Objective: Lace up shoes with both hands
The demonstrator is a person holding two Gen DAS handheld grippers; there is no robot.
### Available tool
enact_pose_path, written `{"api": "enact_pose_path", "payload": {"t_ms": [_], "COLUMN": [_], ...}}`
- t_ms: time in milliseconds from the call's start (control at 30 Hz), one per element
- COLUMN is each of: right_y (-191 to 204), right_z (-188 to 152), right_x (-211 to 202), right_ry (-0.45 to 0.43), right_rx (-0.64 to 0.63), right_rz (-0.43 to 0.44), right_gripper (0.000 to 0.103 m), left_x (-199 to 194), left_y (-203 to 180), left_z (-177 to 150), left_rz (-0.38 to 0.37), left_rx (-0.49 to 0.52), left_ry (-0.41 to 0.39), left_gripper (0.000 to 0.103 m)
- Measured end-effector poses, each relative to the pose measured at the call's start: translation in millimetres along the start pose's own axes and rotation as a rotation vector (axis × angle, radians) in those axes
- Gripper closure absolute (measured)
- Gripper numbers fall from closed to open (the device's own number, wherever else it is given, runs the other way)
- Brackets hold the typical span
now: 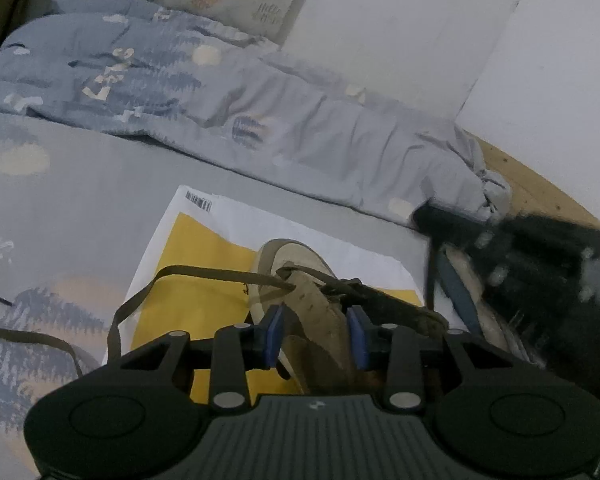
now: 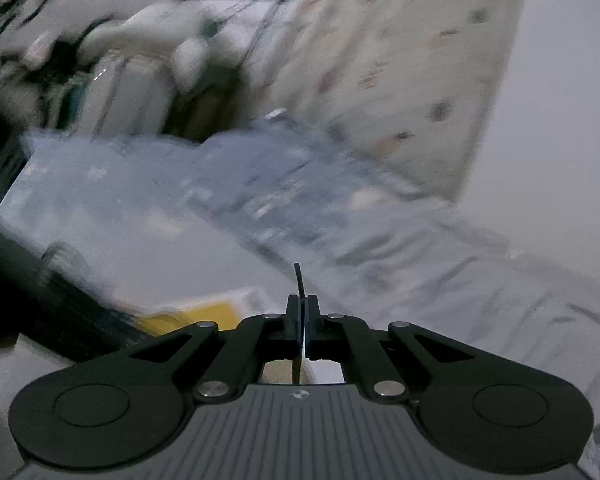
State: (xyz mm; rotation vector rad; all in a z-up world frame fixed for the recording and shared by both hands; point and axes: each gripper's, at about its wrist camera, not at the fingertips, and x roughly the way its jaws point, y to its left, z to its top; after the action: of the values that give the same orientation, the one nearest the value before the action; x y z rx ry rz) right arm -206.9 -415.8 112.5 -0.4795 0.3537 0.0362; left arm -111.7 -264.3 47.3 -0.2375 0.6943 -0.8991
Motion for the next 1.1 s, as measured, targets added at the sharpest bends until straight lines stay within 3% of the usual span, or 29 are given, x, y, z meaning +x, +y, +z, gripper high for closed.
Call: {"api": "enact_pose_path", "payload": {"t_ms": [200, 333, 533, 1100], "right_y": [24, 35, 40, 42], "right_z": [-17, -27, -43, -36], "right_x": [15, 29, 40, 65], "right_ry": [0.095, 0.150, 0.204, 0.274], "right_rx": [-0.139, -0.216, -0.255, -0.397], "right_rz": [0.102, 0.169, 0.207, 0.244], "right_gripper": [0.103, 0.103, 0.103, 0.103], "left_x": [1, 1, -1, -3], "left_y": [5, 12, 27, 23], "left_z": [1, 1, -3, -2], "left_rz": [-0.049, -0.065, -0.106, -0.090], "left_rx": [-0.036, -0.081, -0.192, -0.177], "left_ry": [0.007, 0.009, 0.020, 0.017], "left_gripper": [0.083, 0.084, 0.084, 0.086]}}
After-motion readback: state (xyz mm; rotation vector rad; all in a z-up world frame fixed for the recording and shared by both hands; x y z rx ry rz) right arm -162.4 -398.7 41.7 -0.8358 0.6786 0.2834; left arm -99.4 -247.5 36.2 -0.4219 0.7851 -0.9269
